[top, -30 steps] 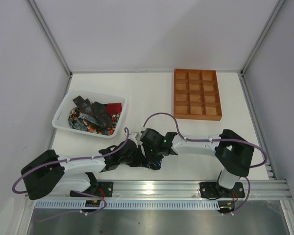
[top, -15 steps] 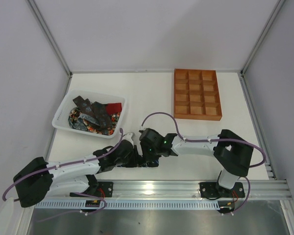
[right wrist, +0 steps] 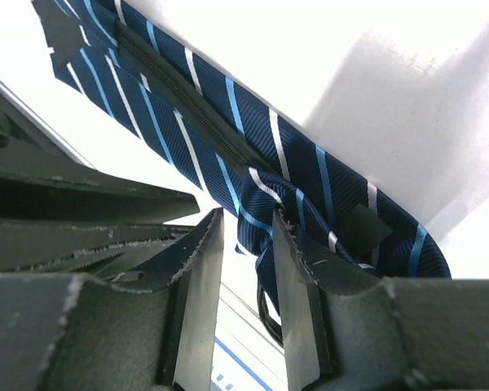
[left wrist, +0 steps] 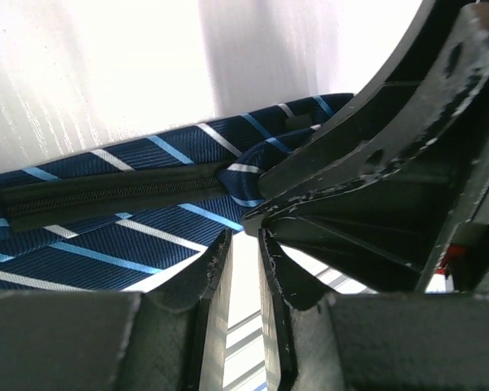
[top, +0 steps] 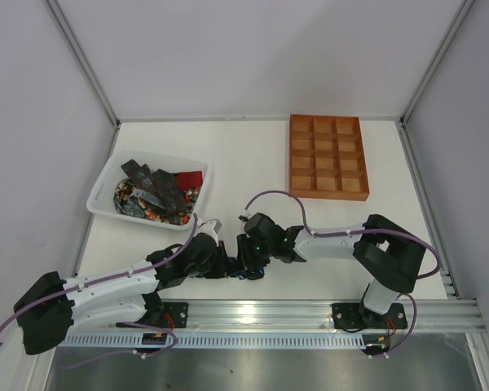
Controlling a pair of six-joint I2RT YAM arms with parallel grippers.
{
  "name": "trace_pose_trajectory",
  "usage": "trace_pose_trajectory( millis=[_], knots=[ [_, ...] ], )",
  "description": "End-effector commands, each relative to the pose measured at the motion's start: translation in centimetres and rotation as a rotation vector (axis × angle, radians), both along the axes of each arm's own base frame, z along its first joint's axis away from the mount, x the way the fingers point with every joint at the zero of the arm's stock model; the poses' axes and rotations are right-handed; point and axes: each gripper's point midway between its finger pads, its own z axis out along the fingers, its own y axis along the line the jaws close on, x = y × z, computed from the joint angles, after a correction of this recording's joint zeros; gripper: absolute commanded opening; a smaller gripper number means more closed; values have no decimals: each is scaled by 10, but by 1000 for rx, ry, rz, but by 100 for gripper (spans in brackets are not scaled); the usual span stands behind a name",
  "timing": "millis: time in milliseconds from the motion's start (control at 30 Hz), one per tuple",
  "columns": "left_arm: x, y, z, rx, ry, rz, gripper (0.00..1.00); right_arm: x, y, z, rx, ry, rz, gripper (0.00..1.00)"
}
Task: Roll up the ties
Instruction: Roll the tie
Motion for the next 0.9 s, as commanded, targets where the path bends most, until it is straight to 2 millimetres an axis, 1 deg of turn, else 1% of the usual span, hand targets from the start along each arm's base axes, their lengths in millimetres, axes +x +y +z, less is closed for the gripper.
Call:
trace_pose_trajectory(
  millis=[0, 100, 133, 333, 467, 533, 633, 667, 733, 867],
  knots=[
    [10, -12, 20, -51, -35, 2, 25, 8, 4, 18, 79, -32, -41, 36],
    [11, -18, 25, -72, -42, -9, 25, 14, 1, 22, 82, -40, -79, 34],
    [12, -19, 24, -69, -41, -13, 25, 16, 0, 25, 89, -42, -90, 33],
    [17, -30, 23, -67, -33, -26, 24, 20, -5, 26, 85, -47, -128, 26],
    [17, -30, 21, -63, -31, -23, 24, 22, -10, 29, 89, -58, -145, 24],
    [17, -29, 21, -65, -28, -20, 24, 23, -13, 25, 74, -57, -155, 23],
    [17, -30, 21, -69, -27, -21, 24, 23, -13, 18, 65, -48, -157, 17],
    [17, -30, 21, -69, -27, -21, 24, 23, -13, 16, 62, -40, -163, 8],
    [18, -31, 23, -75, -32, -20, 22, 22, -12, 11, 61, -28, -163, 0],
    [16, -37, 23, -86, -19, -46, 22, 23, -10, 7, 60, -24, -169, 0]
  ],
)
